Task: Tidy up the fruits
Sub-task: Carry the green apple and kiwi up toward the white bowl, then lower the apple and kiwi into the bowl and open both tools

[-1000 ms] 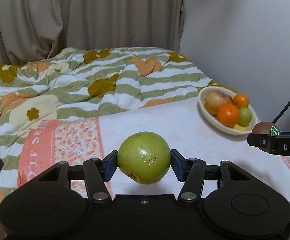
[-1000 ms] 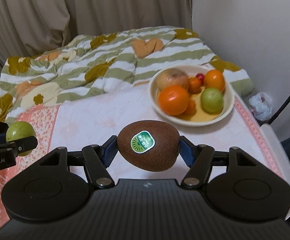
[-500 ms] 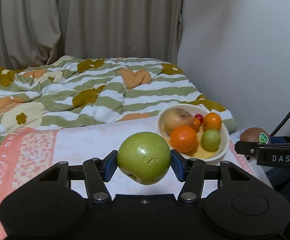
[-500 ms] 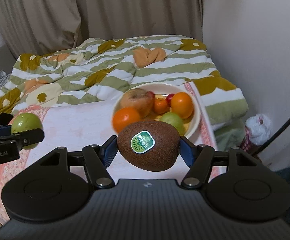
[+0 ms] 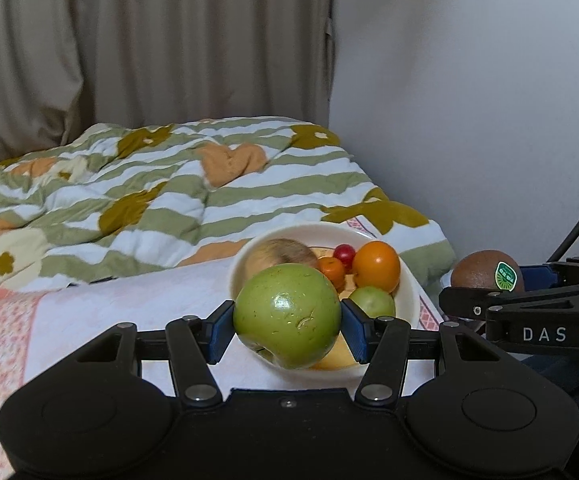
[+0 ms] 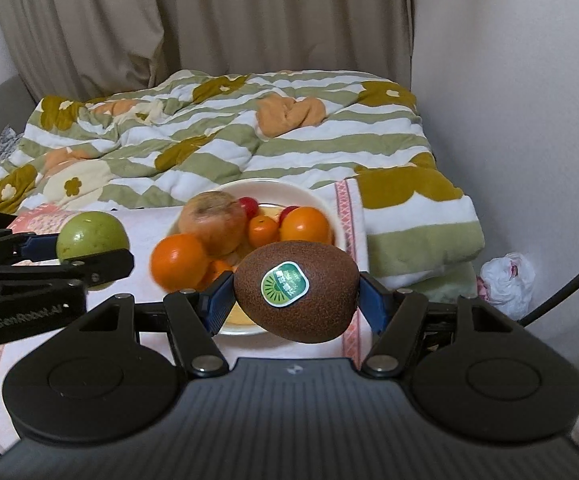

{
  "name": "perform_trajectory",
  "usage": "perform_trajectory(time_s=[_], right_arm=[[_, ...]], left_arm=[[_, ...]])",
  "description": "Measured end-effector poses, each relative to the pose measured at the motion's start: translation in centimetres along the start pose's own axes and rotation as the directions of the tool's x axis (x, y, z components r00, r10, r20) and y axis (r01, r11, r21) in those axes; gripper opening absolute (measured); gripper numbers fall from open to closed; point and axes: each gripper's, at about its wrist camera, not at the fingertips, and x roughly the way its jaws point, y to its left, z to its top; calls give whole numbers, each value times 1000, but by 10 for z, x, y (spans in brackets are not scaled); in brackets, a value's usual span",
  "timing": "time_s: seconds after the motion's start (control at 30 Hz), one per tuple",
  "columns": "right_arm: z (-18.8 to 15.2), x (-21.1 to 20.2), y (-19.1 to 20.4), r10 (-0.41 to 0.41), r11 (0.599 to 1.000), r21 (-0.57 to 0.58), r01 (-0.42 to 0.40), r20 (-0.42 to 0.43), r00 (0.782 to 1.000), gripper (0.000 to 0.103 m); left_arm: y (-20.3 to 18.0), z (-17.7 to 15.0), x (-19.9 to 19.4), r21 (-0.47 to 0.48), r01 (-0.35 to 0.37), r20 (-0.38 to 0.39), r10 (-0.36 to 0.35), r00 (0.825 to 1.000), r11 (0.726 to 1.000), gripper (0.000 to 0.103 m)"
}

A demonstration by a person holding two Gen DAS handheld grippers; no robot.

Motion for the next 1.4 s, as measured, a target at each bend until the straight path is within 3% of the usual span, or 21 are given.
perform_trajectory(time_s=[0.43,0.7,0.73,0.8,0.83,0.9,1.1,1.4], right_arm=[[5,41,-36,-70,993,90,75,-60,996,81],[4,55,-52,-95,986,126,106,-91,991,81],[5,56,-53,-97,986,128,109,-92,991,81],[5,57,-55,-101,984,135,113,-94,990,81],[5,57,-55,-104,983,139,116,-95,990,80],[5,56,-57,-105,983,142,118,-97,990,80],[5,56,-57,-86,985,139,100,-98,991,80],[10,51,-27,-27,996,88,33,-75,997,80]], left_arm=[[-35,26,81,207,82,-36,-76,996,975,60],[-48,27,105,281,91,-67,-75,995,955,61],[-48,28,106,286,85,-65,-70,995,954,64],[-49,28,103,293,73,-36,-65,997,953,88],[-49,29,100,293,51,-15,-49,999,955,91],[-44,31,94,287,48,1,-50,999,957,95],[-18,33,74,209,16,13,-20,1000,978,97],[33,30,39,-6,-54,-5,54,999,999,101]])
